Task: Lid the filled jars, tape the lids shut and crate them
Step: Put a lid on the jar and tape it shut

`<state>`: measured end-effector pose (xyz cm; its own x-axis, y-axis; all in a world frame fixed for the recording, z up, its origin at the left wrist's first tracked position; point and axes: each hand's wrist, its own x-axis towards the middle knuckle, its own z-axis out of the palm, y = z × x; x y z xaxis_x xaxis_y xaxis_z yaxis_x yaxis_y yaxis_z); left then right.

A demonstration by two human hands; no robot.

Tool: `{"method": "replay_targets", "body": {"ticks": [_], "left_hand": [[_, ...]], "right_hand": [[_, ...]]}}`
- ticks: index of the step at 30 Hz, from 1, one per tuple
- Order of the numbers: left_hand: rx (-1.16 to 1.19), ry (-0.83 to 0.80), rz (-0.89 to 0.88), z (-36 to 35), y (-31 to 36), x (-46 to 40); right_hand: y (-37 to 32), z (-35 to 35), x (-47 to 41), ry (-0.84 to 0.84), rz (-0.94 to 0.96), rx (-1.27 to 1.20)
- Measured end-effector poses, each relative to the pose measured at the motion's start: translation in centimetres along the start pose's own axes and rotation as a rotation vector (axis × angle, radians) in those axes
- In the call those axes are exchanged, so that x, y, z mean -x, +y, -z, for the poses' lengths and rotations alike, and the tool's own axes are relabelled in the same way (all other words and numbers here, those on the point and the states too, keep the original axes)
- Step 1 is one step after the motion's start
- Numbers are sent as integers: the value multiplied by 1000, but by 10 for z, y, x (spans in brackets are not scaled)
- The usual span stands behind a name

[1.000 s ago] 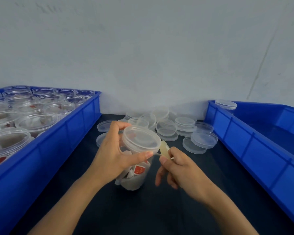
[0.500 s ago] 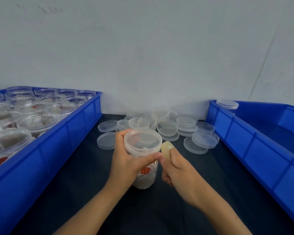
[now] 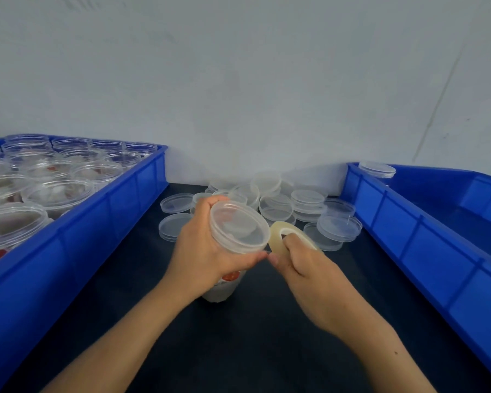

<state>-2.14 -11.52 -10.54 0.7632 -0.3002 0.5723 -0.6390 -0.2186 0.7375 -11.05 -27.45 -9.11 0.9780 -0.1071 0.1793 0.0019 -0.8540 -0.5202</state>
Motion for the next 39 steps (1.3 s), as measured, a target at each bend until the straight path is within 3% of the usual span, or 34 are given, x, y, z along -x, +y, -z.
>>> {"method": "replay_targets", "body": {"ticks": [7,21,39], "left_hand": [[-130,18,-67,-3,12,-4],[-422,187,-268,-6,34,4],[-491,159,-325,-5,39,4]], "right_hand": [[1,-4,-2,40,-76,-85],[-7,-10,-4,310,-226,-241],[-2,-6,-11,285,-288,-347]]}}
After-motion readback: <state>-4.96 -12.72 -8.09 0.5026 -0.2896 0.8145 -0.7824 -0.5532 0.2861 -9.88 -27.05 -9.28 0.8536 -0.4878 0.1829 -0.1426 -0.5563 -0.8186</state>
